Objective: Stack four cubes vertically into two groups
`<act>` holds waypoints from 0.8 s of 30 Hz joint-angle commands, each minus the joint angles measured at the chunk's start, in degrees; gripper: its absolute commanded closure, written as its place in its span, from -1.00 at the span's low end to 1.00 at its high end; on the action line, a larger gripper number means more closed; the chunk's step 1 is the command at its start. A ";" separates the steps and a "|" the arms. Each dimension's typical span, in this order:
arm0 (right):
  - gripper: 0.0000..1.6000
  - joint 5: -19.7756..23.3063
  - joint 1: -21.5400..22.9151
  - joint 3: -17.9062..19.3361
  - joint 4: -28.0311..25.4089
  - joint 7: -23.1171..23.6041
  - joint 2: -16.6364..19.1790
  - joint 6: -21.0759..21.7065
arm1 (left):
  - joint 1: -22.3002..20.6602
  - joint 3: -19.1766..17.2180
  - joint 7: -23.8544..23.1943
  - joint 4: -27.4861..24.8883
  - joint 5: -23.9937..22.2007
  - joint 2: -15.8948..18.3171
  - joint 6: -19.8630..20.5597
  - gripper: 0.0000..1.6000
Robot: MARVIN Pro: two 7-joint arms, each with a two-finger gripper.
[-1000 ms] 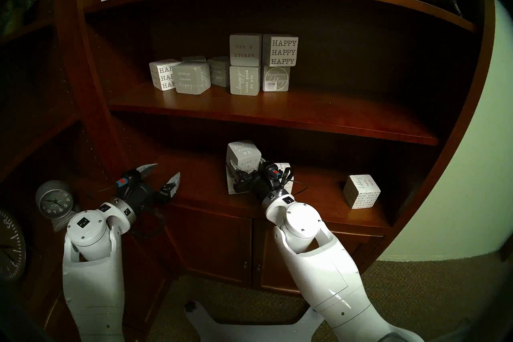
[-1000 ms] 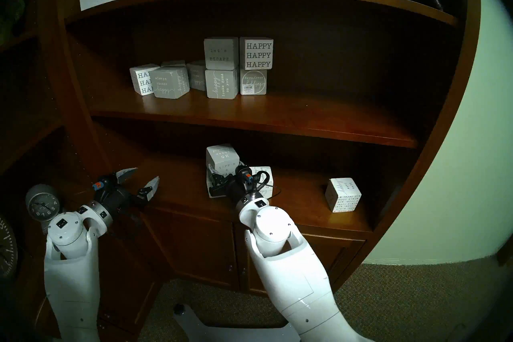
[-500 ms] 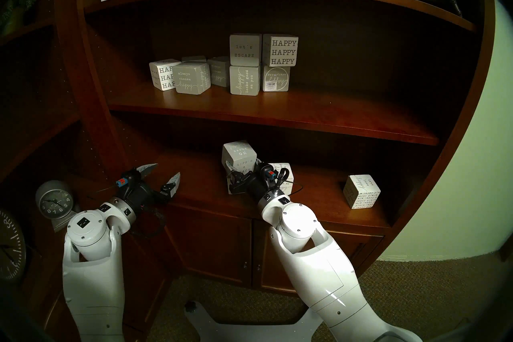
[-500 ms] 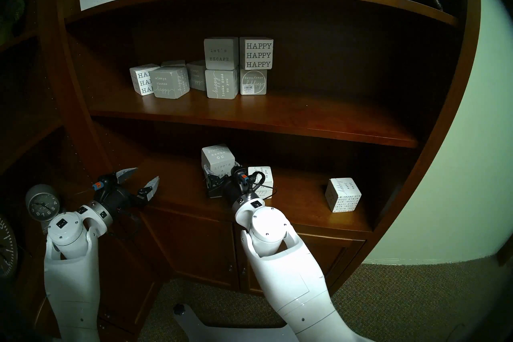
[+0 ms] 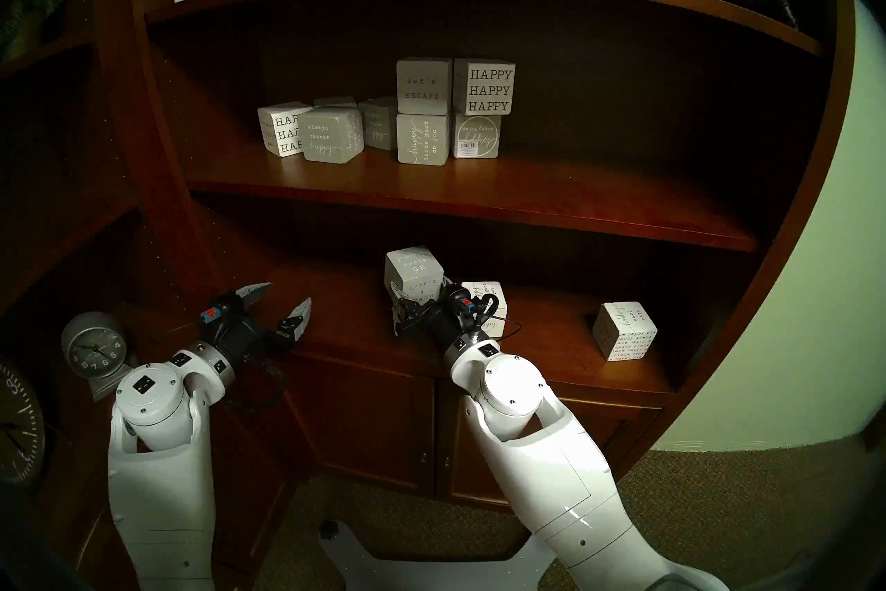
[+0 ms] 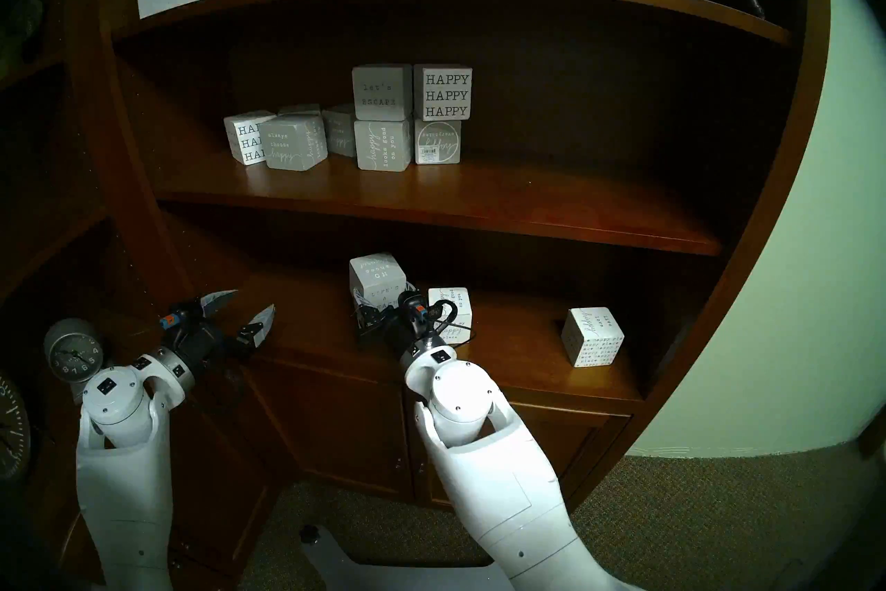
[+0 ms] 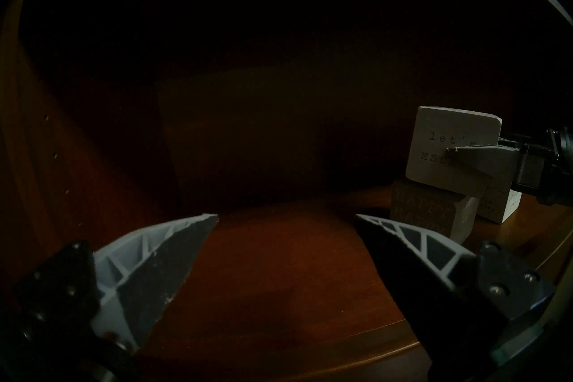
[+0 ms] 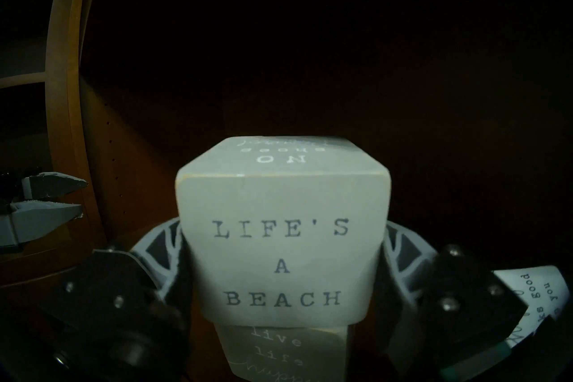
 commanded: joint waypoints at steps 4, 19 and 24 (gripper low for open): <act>0.00 0.78 0.71 0.42 -0.42 0.41 -0.42 -0.84 | -0.10 -0.04 0.07 -1.08 0.08 0.08 -0.05 -1.00; -1.00 1.40 0.42 0.55 -0.84 1.17 -0.37 -0.57 | -0.10 -0.04 0.06 -1.08 0.07 0.08 -0.06 -1.00; -1.00 1.25 0.36 0.56 -0.98 1.22 -0.37 -0.76 | -0.10 -0.04 0.06 -1.07 0.07 0.08 -0.06 -1.00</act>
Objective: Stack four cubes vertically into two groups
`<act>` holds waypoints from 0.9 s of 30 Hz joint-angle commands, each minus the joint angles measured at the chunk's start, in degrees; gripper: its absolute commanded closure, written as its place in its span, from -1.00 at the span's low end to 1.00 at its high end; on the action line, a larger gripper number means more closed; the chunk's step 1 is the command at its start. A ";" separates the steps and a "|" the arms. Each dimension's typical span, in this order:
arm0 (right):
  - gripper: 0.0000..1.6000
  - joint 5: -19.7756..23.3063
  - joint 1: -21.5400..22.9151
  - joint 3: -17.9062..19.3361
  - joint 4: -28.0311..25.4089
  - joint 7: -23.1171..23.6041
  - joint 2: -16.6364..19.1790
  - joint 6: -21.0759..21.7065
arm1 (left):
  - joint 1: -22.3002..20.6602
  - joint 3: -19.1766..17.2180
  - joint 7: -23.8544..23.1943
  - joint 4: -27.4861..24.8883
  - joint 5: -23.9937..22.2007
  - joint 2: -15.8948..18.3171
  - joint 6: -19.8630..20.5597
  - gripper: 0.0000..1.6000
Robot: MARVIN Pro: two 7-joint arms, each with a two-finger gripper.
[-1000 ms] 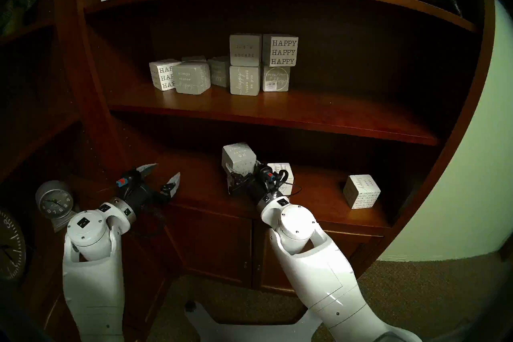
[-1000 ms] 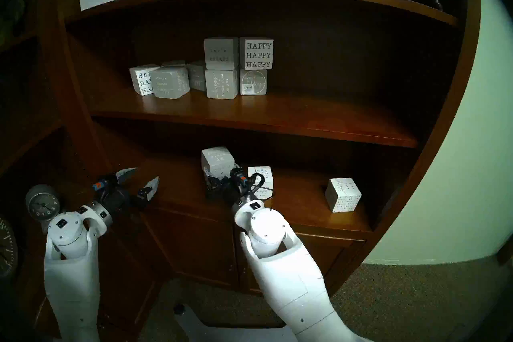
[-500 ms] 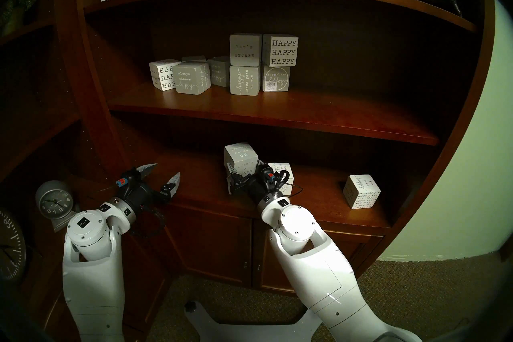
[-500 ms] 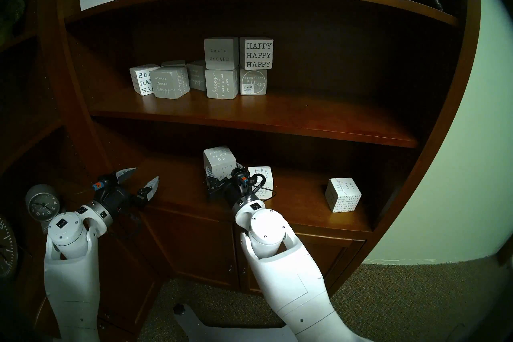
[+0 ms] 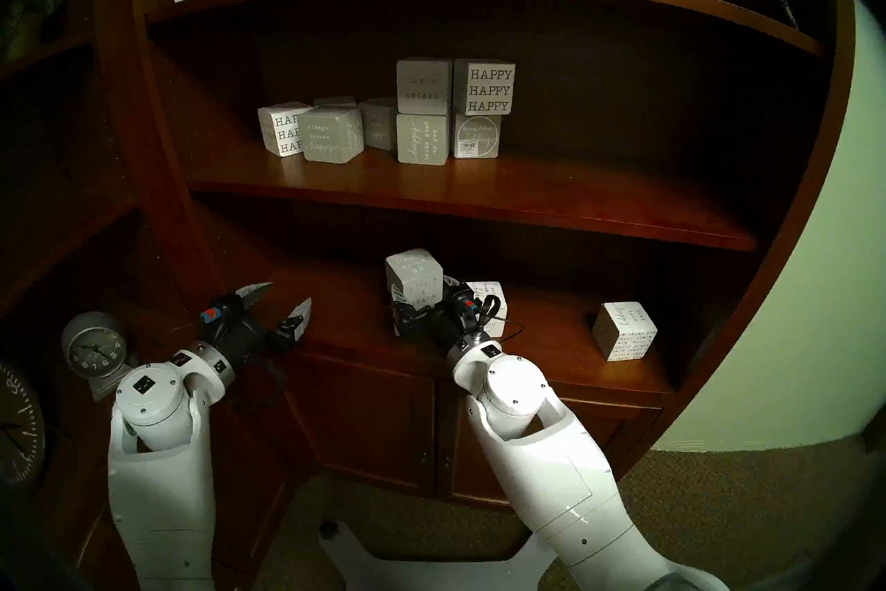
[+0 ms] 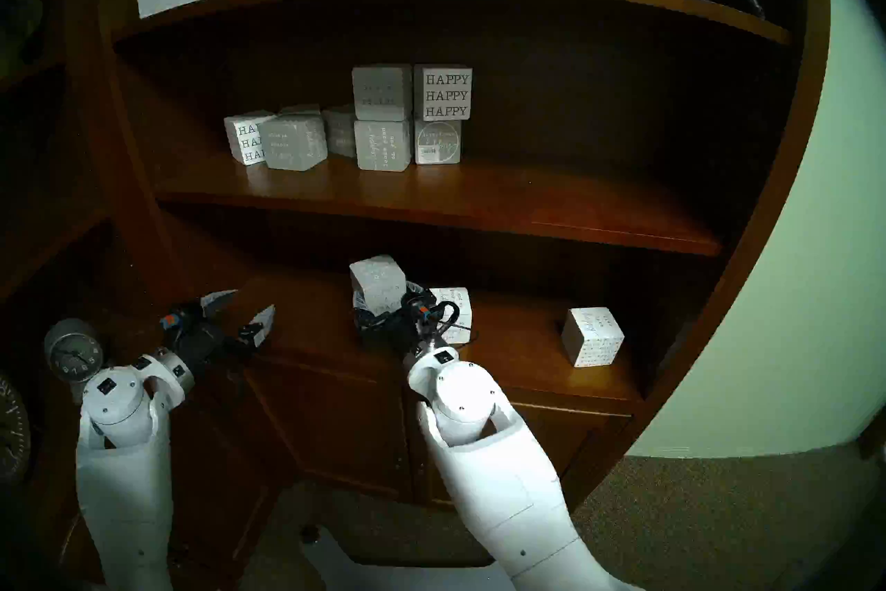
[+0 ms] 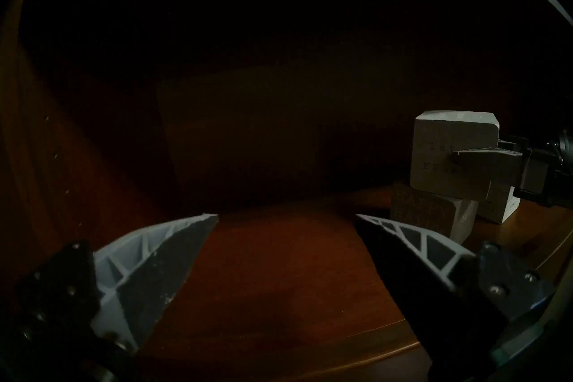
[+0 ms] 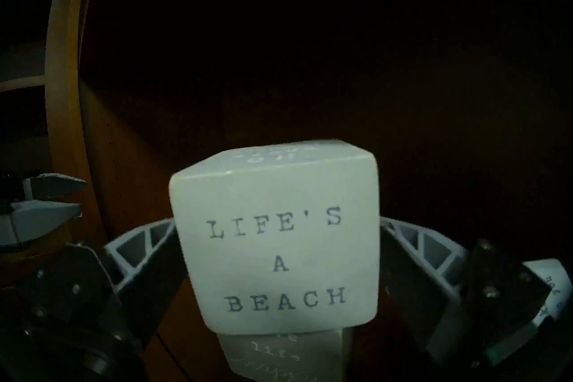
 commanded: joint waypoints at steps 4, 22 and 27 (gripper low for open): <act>-1.00 0.06 0.32 -0.04 -1.82 0.22 -0.25 -0.58 | -0.10 -0.04 0.06 -1.07 0.07 0.09 -0.06 -1.00; -1.00 -0.56 -0.79 0.15 -4.63 0.56 0.64 -0.92 | -0.11 -0.04 0.06 -1.06 0.07 0.09 -0.07 -1.00; -1.00 -0.58 -0.68 0.34 -4.89 0.87 0.72 -0.93 | -0.11 -0.04 0.05 -1.06 0.07 0.09 -0.07 -1.00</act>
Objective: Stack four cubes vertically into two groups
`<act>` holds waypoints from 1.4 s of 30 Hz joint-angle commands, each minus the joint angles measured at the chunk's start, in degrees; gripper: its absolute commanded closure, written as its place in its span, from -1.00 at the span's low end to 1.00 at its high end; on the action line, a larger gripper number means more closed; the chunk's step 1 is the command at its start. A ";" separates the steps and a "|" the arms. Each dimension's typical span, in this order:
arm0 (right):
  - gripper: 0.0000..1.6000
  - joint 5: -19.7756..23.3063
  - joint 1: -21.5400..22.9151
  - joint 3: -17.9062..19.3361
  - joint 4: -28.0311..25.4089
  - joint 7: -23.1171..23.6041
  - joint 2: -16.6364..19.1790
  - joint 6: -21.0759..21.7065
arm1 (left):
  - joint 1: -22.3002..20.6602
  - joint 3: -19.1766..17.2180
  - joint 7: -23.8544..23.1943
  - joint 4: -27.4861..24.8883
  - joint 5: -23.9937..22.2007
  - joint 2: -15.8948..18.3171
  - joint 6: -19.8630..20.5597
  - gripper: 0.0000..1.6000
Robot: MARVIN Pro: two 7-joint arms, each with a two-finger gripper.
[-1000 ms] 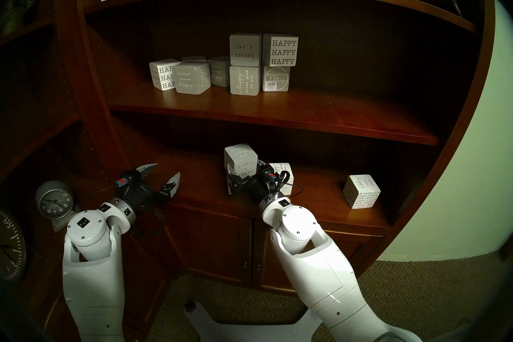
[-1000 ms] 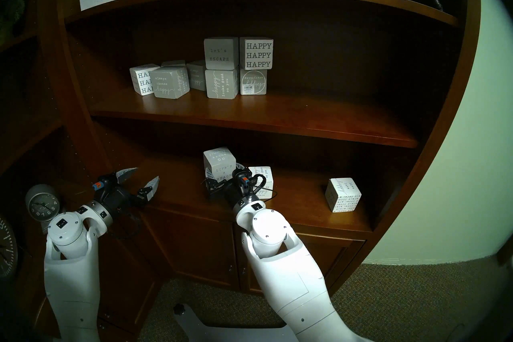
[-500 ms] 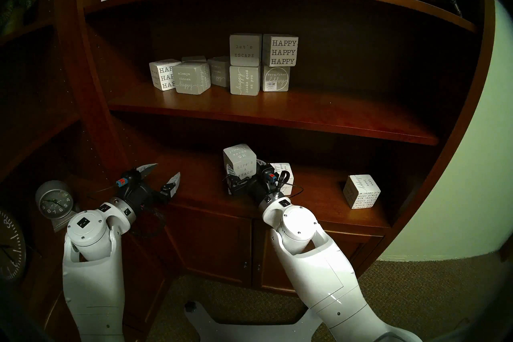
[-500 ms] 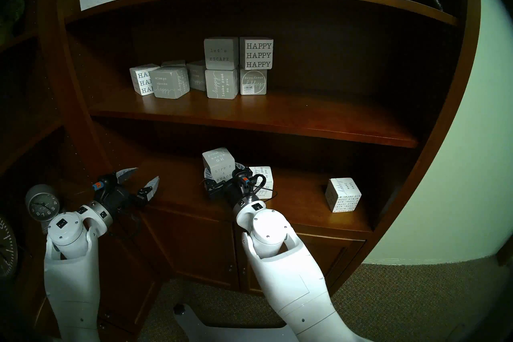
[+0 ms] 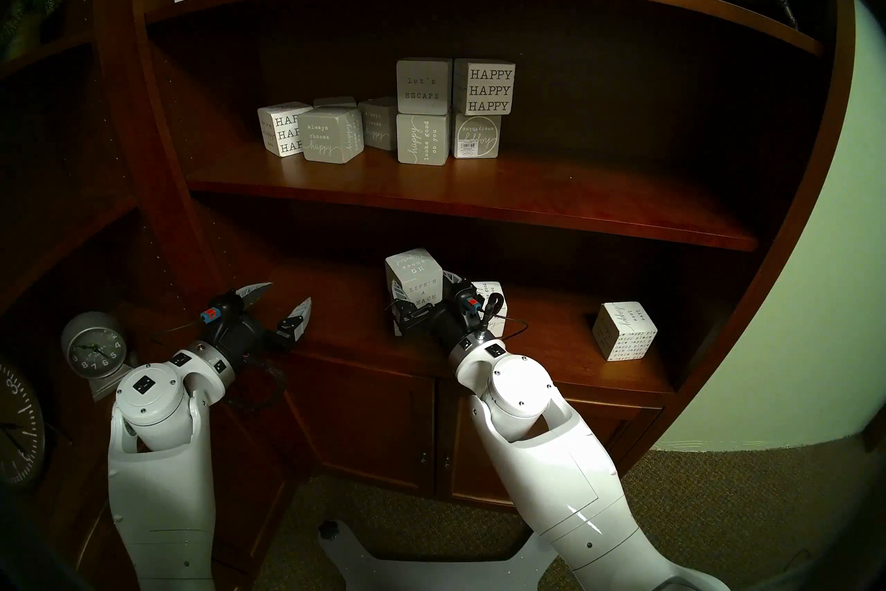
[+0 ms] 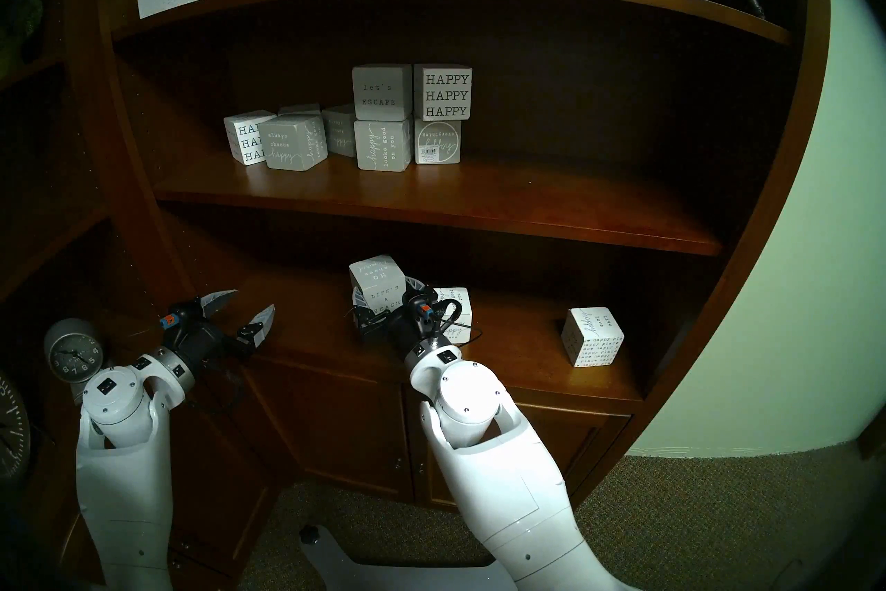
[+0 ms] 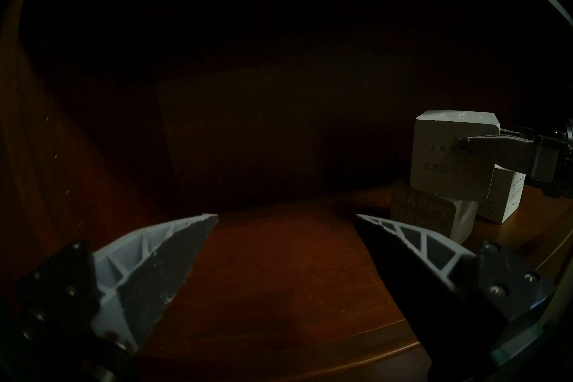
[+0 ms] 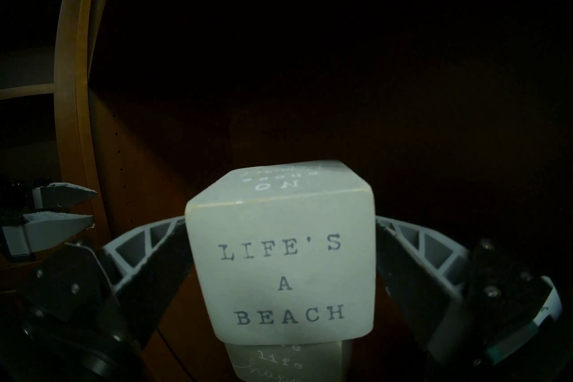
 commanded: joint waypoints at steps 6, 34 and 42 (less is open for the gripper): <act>-1.00 -0.53 0.00 0.34 -3.67 -0.03 0.06 -0.97 | -0.12 -0.04 0.04 -1.04 0.06 0.10 -0.08 -1.00; -1.00 -0.02 -0.98 1.26 -7.57 1.51 -0.04 -0.30 | -0.11 -0.04 0.05 -1.06 0.07 0.09 -0.07 -1.00; -1.00 0.62 -3.64 2.03 -11.99 1.74 0.94 -0.27 | -0.12 -0.05 0.04 -1.04 0.06 0.09 -0.08 -1.00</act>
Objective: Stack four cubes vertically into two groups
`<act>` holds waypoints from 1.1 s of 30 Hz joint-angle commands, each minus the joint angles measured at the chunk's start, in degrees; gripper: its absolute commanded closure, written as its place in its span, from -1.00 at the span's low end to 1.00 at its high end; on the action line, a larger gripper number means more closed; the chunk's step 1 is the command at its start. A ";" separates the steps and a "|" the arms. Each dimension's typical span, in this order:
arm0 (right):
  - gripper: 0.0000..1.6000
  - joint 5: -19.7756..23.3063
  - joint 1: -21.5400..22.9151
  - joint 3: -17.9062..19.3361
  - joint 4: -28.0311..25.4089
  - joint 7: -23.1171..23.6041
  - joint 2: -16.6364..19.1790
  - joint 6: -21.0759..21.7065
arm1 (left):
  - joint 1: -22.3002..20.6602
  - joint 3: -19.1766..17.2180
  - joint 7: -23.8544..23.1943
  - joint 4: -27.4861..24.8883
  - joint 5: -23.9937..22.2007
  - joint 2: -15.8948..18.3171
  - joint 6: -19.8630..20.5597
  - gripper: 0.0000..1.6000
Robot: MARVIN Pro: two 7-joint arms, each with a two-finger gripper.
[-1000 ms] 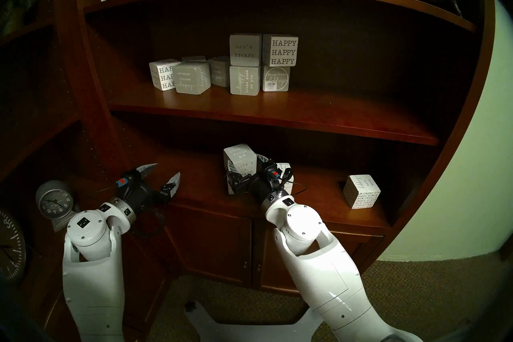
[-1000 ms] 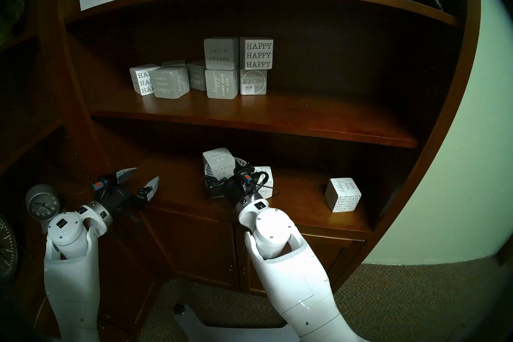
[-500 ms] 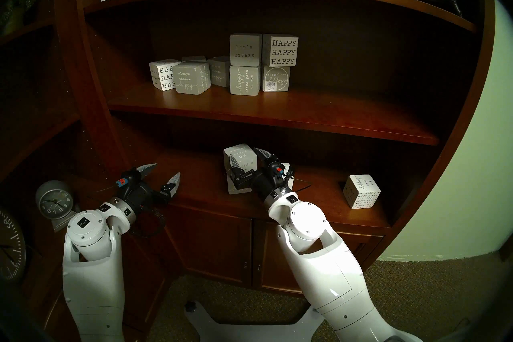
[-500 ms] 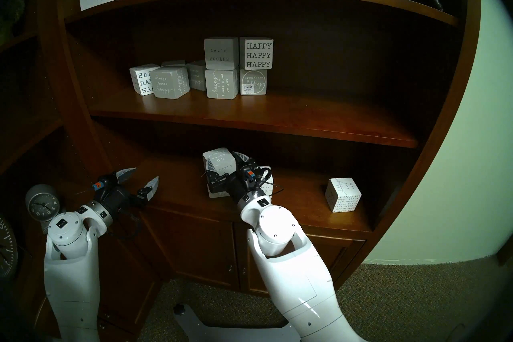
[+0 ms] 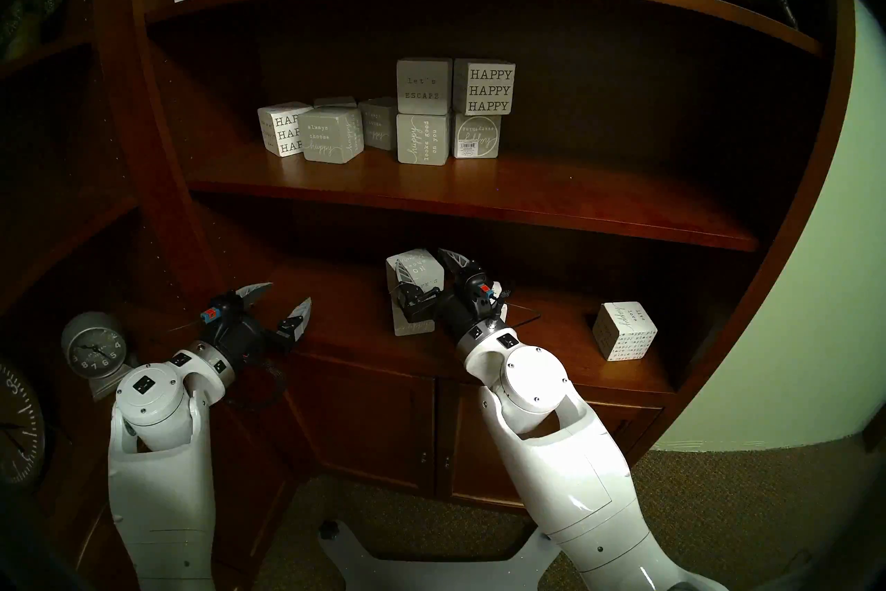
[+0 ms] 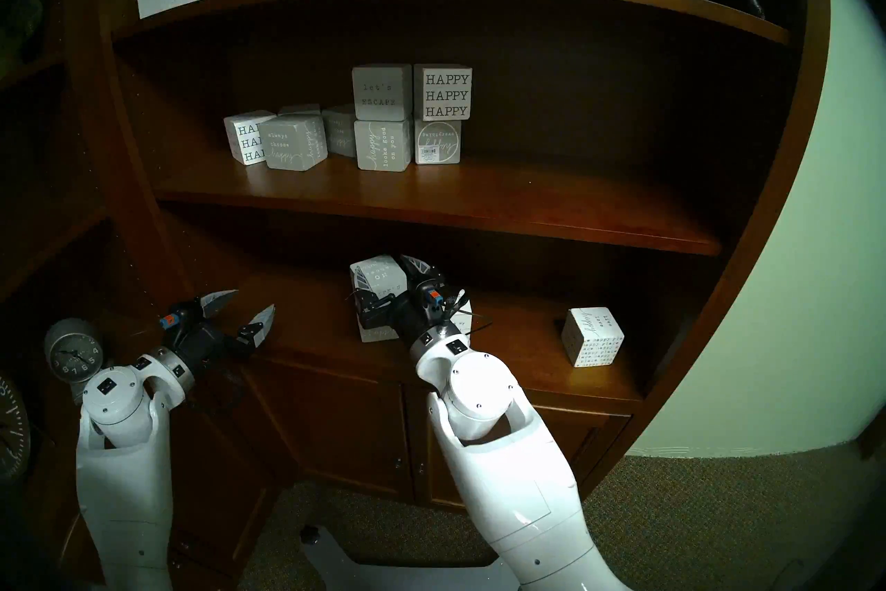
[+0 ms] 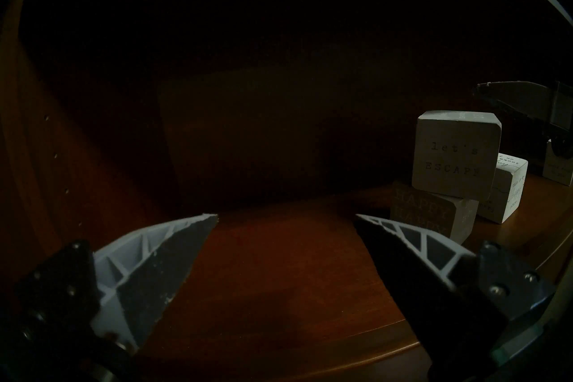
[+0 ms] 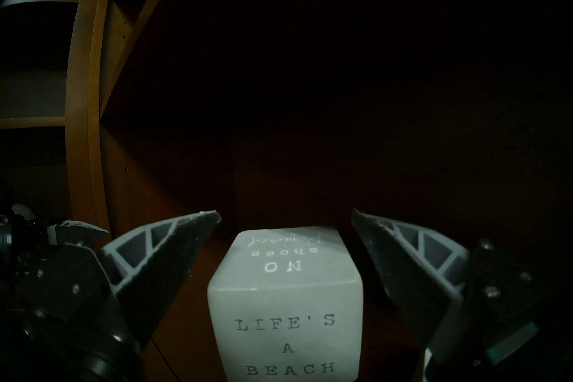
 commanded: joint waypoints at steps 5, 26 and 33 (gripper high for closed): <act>-1.00 1.37 -5.00 1.99 -8.86 0.42 2.10 -1.83 | -0.14 -0.04 0.03 -1.00 0.04 0.11 -0.10 -1.00; -1.00 2.87 -20.80 12.08 -23.05 -5.06 7.31 -6.91 | -0.25 -0.05 -0.04 -0.78 -0.03 0.13 -0.18 -1.00; -1.00 2.83 -26.30 13.57 -28.15 -9.10 8.87 -7.12 | -0.25 -0.05 -0.05 -0.77 -0.03 0.13 -0.18 -1.00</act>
